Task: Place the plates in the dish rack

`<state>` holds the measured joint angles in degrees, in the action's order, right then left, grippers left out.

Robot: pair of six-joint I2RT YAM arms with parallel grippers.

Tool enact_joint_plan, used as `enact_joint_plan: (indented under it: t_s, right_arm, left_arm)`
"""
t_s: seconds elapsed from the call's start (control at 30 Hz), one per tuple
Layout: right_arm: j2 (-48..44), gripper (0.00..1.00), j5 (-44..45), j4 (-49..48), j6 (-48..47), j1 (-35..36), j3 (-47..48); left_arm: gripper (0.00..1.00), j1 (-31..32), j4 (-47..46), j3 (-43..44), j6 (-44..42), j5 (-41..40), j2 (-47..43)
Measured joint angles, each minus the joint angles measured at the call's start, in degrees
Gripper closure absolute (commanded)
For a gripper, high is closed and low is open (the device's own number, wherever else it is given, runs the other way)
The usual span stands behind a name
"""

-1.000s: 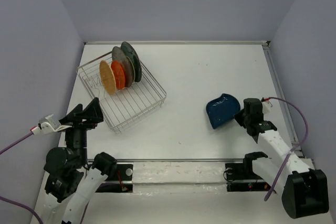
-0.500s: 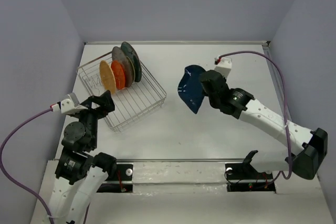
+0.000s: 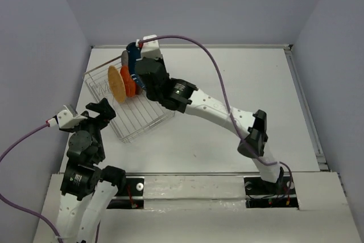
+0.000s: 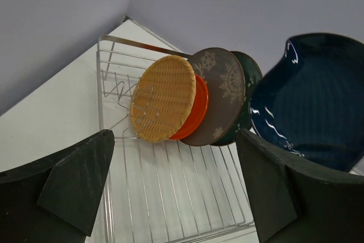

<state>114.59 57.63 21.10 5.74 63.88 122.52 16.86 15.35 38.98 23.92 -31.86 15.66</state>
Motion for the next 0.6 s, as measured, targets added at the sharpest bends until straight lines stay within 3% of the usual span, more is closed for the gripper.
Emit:
enact_joint_plan:
  t_s: [0.13,0.2,0.4,0.6]
  right_arm:
    - [15.6,0.93,0.7,-4.2,-9.4,2.8,20.1]
    - [20.8,0.93,1.0,-8.6,-14.1,4.1,24.9]
    - [24.7,0.93,-1.1,-12.5,-16.6,6.0,24.2]
    - [23.0,0.93,-4.2,-15.6,-14.5,5.6,19.8]
  left_arm:
    - [0.01,0.0,2.0,0.9,1.2,-5.5,-2.2]
    - [0.01,-0.1,2.7,1.6,1.8,-8.5,-3.8]
    - [0.01,2.5,1.0,4.0,0.6,-14.1,-7.4]
    - [0.01,9.5,1.9,6.8,1.8,-10.2,-2.8]
